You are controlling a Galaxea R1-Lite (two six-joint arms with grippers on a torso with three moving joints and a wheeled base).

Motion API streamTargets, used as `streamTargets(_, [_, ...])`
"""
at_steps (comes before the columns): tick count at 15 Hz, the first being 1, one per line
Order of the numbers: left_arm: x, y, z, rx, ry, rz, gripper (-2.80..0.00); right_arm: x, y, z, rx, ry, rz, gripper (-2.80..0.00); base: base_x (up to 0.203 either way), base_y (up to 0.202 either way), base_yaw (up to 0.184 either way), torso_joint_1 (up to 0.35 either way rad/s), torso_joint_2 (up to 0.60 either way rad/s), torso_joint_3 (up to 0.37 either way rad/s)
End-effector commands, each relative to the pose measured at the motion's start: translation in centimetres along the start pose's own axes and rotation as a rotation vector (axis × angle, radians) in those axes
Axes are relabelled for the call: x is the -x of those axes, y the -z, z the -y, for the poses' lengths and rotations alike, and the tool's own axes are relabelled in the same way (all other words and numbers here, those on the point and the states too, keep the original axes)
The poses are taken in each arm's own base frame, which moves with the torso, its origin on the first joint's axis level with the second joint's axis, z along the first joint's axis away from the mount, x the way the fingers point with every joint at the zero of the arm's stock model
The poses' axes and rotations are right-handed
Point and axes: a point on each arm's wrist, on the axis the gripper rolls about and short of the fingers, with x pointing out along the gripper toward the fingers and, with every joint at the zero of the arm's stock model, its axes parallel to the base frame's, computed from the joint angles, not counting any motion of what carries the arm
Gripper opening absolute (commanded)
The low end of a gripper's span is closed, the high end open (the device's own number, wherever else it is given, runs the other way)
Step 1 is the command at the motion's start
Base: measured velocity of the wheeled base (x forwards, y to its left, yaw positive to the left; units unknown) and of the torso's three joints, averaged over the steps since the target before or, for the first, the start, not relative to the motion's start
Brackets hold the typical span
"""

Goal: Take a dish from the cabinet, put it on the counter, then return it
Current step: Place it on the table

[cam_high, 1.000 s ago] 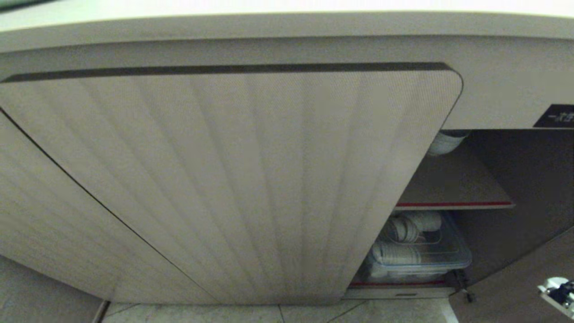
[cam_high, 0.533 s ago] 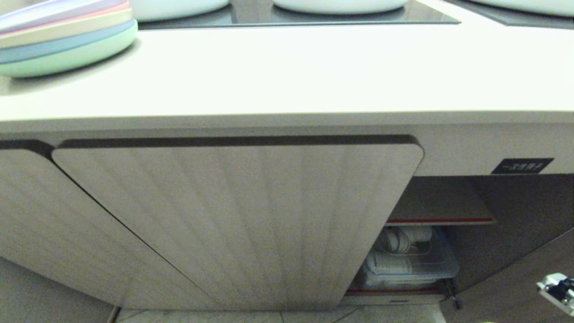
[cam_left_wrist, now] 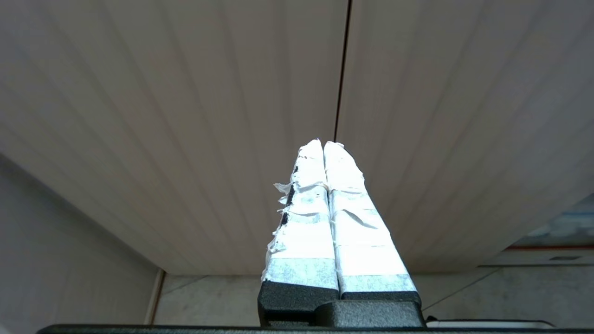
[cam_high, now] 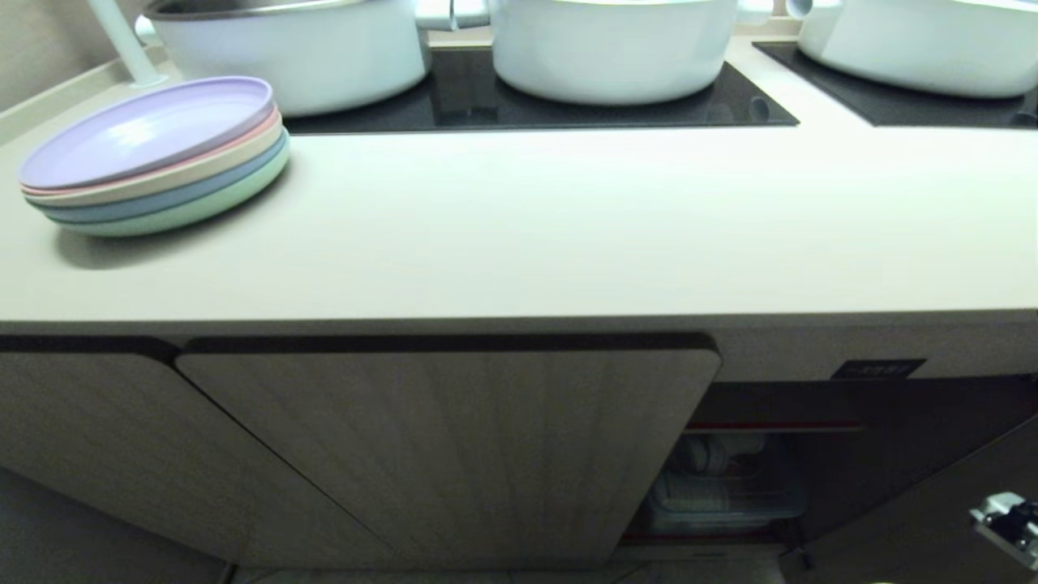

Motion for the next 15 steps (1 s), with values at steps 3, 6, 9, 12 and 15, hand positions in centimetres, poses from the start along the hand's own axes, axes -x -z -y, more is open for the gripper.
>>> streamTargets(3, [0.0, 0.0, 0.0, 0.0, 0.0, 0.001, -2.8, 0.03, -0.01, -0.06, 0.005, -0.004, 0.001, -2.8, 0.0, 0.0, 0.0, 0.219, -0.5, -0.282])
streamTargets(6, [0.0, 0.0, 0.0, 0.0, 0.0, 0.001, -2.8, 0.03, -0.01, -0.06, 0.005, -0.004, 0.001, -2.8, 0.0, 0.0, 0.0, 0.234, -0.51, -0.287])
streamTargets(9, [0.0, 0.0, 0.0, 0.0, 0.0, 0.001, -2.8, 0.01, 0.06, -0.05, 0.002, -0.005, -0.003, -2.8, 0.0, 0.0, 0.0, 0.253, -0.55, -0.293])
streamTargets(12, [0.0, 0.0, 0.0, 0.0, 0.0, 0.001, -2.8, -0.01, 0.02, -0.05, 0.002, -0.005, -0.002, -2.8, 0.0, 0.0, 0.0, 0.26, -0.57, -0.301])
streamTargets(15, [0.0, 0.0, 0.0, 0.0, 0.0, 0.001, -2.8, -0.02, -0.11, -0.06, 0.003, -0.007, 0.002, -2.8, 0.0, 0.0, 0.0, 0.28, -0.6, -0.32])
